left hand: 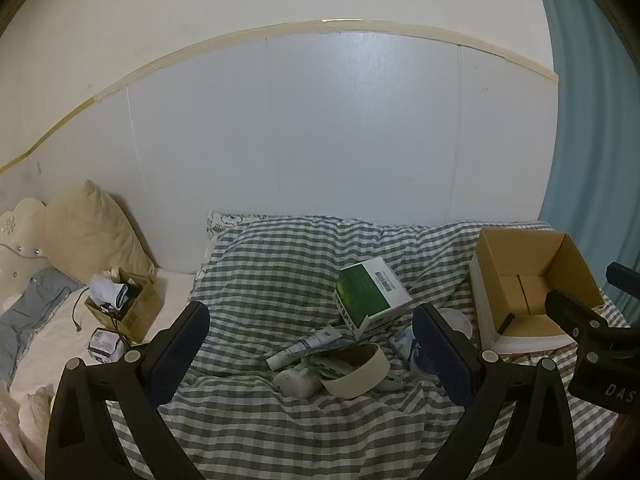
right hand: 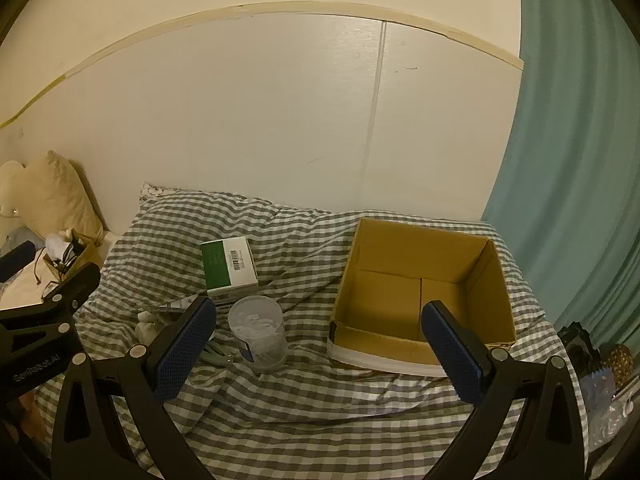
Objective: Organize objects
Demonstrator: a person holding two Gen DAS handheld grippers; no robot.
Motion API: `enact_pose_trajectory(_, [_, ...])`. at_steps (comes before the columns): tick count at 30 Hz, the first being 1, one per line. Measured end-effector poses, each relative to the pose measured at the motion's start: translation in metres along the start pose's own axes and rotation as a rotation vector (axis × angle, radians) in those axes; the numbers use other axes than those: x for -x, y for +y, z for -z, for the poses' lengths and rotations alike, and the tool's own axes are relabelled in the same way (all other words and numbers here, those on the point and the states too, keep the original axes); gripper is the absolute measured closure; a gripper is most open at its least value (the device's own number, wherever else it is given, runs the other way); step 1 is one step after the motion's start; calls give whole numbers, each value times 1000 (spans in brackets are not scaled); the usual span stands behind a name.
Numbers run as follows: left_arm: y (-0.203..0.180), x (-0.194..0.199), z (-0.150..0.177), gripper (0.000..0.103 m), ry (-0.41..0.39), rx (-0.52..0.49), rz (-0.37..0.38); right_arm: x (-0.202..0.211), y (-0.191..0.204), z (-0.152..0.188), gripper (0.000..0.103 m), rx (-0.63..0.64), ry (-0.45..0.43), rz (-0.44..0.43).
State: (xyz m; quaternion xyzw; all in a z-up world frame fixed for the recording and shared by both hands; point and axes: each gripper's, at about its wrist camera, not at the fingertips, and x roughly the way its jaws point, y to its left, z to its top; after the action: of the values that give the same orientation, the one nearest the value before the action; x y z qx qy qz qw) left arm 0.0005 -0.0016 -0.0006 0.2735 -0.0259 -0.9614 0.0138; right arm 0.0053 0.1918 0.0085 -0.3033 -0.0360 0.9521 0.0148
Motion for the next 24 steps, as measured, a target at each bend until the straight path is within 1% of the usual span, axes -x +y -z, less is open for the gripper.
enact_pose_trajectory(24, [2,-1,3,0,10,0,-8,1,8,1,0,19,2,-9])
